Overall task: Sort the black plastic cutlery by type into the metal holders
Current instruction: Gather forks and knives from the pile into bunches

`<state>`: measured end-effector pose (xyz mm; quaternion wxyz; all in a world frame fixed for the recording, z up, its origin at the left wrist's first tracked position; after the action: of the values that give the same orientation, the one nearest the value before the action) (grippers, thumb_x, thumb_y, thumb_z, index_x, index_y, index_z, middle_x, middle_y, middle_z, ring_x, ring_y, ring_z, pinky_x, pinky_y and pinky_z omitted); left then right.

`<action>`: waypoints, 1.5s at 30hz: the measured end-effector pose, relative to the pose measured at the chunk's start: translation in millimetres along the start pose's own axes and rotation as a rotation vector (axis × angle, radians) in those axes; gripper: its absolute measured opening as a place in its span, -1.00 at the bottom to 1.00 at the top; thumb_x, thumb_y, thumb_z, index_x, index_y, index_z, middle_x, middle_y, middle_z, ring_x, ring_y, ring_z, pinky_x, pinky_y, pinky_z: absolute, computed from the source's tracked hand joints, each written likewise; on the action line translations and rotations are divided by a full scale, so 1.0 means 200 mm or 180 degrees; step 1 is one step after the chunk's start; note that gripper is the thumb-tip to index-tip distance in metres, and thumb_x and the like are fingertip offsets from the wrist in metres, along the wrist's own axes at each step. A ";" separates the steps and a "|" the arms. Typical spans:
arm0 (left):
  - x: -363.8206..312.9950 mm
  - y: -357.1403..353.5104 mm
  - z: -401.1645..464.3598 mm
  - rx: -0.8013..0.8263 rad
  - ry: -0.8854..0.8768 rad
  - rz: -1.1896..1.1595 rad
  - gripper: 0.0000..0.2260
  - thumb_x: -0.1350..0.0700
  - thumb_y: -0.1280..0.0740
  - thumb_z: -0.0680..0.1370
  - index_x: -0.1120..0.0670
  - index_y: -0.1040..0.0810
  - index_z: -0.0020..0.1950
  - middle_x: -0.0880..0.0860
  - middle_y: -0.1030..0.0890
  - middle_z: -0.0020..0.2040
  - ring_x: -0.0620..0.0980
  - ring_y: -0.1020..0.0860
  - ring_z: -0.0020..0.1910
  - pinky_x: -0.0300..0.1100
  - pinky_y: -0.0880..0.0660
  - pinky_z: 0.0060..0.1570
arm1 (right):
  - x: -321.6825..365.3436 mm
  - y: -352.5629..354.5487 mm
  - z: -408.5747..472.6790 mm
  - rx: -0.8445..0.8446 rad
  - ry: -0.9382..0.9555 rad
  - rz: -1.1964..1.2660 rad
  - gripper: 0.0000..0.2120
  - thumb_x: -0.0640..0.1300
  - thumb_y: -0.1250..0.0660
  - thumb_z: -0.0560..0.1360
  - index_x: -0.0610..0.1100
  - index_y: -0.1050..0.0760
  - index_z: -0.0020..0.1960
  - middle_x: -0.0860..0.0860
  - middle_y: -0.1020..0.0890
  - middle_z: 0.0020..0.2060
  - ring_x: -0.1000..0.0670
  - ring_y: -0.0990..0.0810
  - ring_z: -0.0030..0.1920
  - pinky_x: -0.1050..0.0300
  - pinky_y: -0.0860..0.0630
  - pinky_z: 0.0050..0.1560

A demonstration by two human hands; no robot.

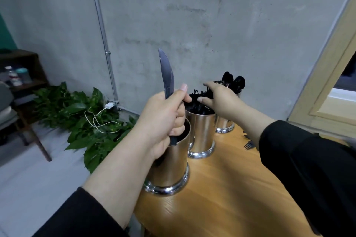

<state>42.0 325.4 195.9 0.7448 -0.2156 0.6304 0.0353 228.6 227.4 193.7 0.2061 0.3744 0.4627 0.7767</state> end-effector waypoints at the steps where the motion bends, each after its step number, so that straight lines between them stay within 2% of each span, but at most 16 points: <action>1: 0.01 0.01 0.01 -0.0004 0.0005 -0.0001 -0.75 -0.01 -0.28 0.70 0.14 -0.48 -0.06 -0.03 -0.19 -0.42 -0.11 -0.09 -0.51 -0.30 -0.08 -0.61 | -0.02 -0.01 0.00 0.0021 0.0034 -0.0005 -0.36 0.11 -0.36 0.58 -0.14 -0.30 0.54 -0.16 -0.45 0.44 -0.16 -0.38 0.46 0.03 -0.32 0.41; 6: 0.03 0.00 0.02 0.0012 0.0090 0.0004 -0.76 0.02 -0.29 0.70 0.18 -0.54 -0.02 -0.04 -0.18 -0.44 -0.13 -0.10 -0.53 -0.30 -0.09 -0.61 | -0.06 0.06 -0.02 -0.0125 0.0060 0.0249 -0.29 0.28 -0.26 0.56 -0.06 -0.22 0.58 -0.11 -0.40 0.46 -0.16 -0.34 0.47 -0.16 -0.28 0.47; 9: 0.02 -0.02 0.01 0.0062 0.0142 0.0010 -0.76 0.03 -0.29 0.69 0.19 -0.55 -0.02 -0.03 -0.18 -0.44 -0.13 -0.10 -0.54 -0.31 -0.08 -0.61 | 0.00 0.24 -0.08 -0.0814 0.0087 0.0653 -0.47 0.19 -0.20 0.63 -0.05 -0.36 0.51 -0.03 -0.51 0.33 -0.06 -0.51 0.26 -0.09 -0.41 0.35; 11: 0.01 -0.03 0.01 0.0139 0.0196 0.0093 -0.76 0.05 -0.29 0.69 0.21 -0.57 -0.03 -0.02 -0.19 -0.44 -0.12 -0.11 -0.53 -0.31 -0.07 -0.60 | 0.11 0.36 -0.15 -0.1034 0.0191 0.1043 -0.63 0.15 -0.21 0.64 -0.02 -0.51 0.34 0.09 -0.61 0.15 0.14 -0.57 0.00 0.06 -0.48 0.12; 13: 0.01 -0.03 0.00 0.0230 0.0276 0.0221 -0.76 0.08 -0.28 0.69 0.22 -0.59 -0.04 -0.02 -0.19 -0.44 -0.12 -0.11 -0.53 -0.30 -0.07 -0.60 | 0.27 0.43 -0.22 -0.0751 0.0449 0.1751 -0.74 0.12 -0.25 0.64 0.00 -0.58 0.19 0.08 -0.68 -0.03 0.16 -0.54 -0.24 0.16 -0.45 -0.08; 15: 0.00 -0.04 -0.01 0.0330 0.0371 0.0378 -0.75 0.10 -0.27 0.69 0.24 -0.60 -0.04 -0.01 -0.19 -0.44 -0.12 -0.10 -0.53 -0.29 -0.04 -0.59 | 0.45 0.45 -0.28 -0.0206 0.0715 0.2345 -0.77 0.06 -0.31 0.63 -0.01 -0.59 0.21 0.03 -0.69 -0.10 0.04 -0.49 -0.28 0.14 -0.44 -0.19; 18: -0.01 -0.04 -0.02 0.0458 0.0482 0.0675 -0.76 0.10 -0.29 0.68 0.26 -0.62 -0.02 0.00 -0.17 -0.42 -0.09 -0.07 -0.49 -0.23 0.03 -0.51 | 0.60 0.43 -0.33 0.0152 0.0872 0.2363 -0.83 -0.09 -0.39 0.59 -0.09 -0.61 0.16 0.12 -0.59 -0.35 0.09 -0.43 -0.36 0.16 -0.39 -0.25; 21: -0.04 -0.01 -0.03 0.0474 0.0379 0.0856 -0.82 0.12 -0.33 0.66 0.22 -0.60 -0.02 -0.02 -0.19 -0.43 -0.09 -0.10 -0.50 -0.21 0.00 -0.49 | 0.64 0.40 -0.31 0.0074 0.0728 0.2384 -0.88 -0.21 -0.42 0.55 -0.17 -0.61 0.09 0.03 -0.55 -0.32 0.15 -0.43 -0.42 0.20 -0.37 -0.30; 24: -0.12 0.06 -0.04 0.0219 -0.0139 0.0966 -0.88 0.08 -0.36 0.66 0.11 -0.55 -0.01 0.02 -0.38 -0.40 -0.05 -0.33 -0.48 -0.23 -0.26 -0.46 | 0.63 0.39 -0.29 -0.0196 0.0534 0.2315 -0.92 -0.23 -0.42 0.54 -0.18 -0.61 0.04 0.04 -0.58 -0.33 0.15 -0.45 -0.41 0.23 -0.39 -0.28; 27: -0.22 0.18 -0.05 -0.0293 -0.0641 0.1514 -0.81 0.03 -0.25 0.71 0.02 -0.61 0.24 0.03 -0.71 0.00 -0.13 -0.67 -0.09 -0.25 -0.55 -0.02 | 0.61 0.40 -0.27 -0.0469 0.0441 0.2098 -0.94 -0.20 -0.41 0.56 -0.15 -0.61 0.03 0.06 -0.58 -0.33 0.17 -0.44 -0.42 0.33 -0.36 -0.30; 29: -0.23 0.25 -0.05 -0.0426 -0.0677 0.1653 -0.72 0.10 -0.16 0.74 0.04 -0.53 0.41 0.03 -0.70 0.14 -0.10 -0.67 0.12 -0.13 -0.55 0.22 | 0.60 0.34 -0.25 -0.0392 0.0376 0.1809 -0.92 -0.18 -0.42 0.56 -0.15 -0.61 0.05 0.03 -0.57 -0.29 0.14 -0.44 -0.40 0.38 -0.35 -0.36; 32: -0.15 0.30 -0.04 -0.0485 -0.0503 0.1766 -0.64 0.17 -0.13 0.73 0.03 -0.41 0.52 0.03 -0.65 0.27 -0.08 -0.62 0.25 -0.04 -0.50 0.36 | 0.58 0.15 -0.24 -0.0045 0.0307 0.1372 -0.90 -0.12 -0.46 0.54 -0.08 -0.62 0.04 0.03 -0.59 -0.24 0.19 -0.46 -0.42 0.40 -0.32 -0.39; 35: -0.12 0.30 -0.04 -0.0518 -0.0498 0.2060 -0.57 0.18 -0.15 0.70 0.01 -0.34 0.59 0.04 -0.52 0.47 -0.08 -0.47 0.44 -0.04 -0.33 0.52 | 0.52 0.00 -0.26 0.0175 0.0276 0.0699 -0.65 -0.01 -0.45 0.54 -0.07 -0.57 0.29 0.05 -0.66 -0.03 0.10 -0.62 -0.08 0.26 -0.47 -0.04; 38: -0.16 0.24 -0.09 -0.0733 -0.0884 0.2436 -0.57 0.26 -0.15 0.68 0.03 -0.41 0.55 0.00 -0.51 0.47 -0.12 -0.45 0.45 -0.24 -0.30 0.46 | 0.36 0.06 -0.36 -0.0413 0.0113 0.0890 -0.67 0.02 -0.36 0.59 -0.07 -0.57 0.31 0.06 -0.68 0.11 0.05 -0.61 0.15 0.12 -0.48 0.23; 41: -0.18 0.06 -0.20 -0.0762 -0.1517 0.2382 -0.67 0.21 -0.18 0.66 -0.01 -0.57 0.35 -0.06 -0.64 0.24 -0.13 -0.57 0.27 -0.17 -0.47 0.33 | 0.09 0.15 -0.64 -0.0948 -0.0057 0.1063 -0.83 0.00 -0.31 0.62 -0.01 -0.63 0.11 0.15 -0.67 -0.02 0.18 -0.60 0.00 0.26 -0.49 0.07; 45: 0.11 -0.30 -0.25 -0.0169 -0.1510 0.2477 -0.76 0.17 -0.26 0.67 -0.01 -0.61 0.28 -0.08 -0.66 0.15 -0.19 -0.58 0.11 -0.26 -0.48 0.16 | -0.40 0.18 -1.17 -0.0823 -0.0285 0.0234 -0.78 0.04 -0.31 0.59 -0.05 -0.62 0.10 0.14 -0.62 -0.03 0.13 -0.58 -0.03 0.23 -0.43 0.00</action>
<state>19.4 247.6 186.3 0.7942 0.0323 0.4754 0.3772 98.8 25.1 125.0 0.2443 0.3957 0.3351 0.8194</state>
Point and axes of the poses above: each hand's wrist, its own z-axis towards the middle knuckle, its own y-axis out of the back of the hand, x = y × z, the point moved 7 cm from there along z, towards the middle knuckle
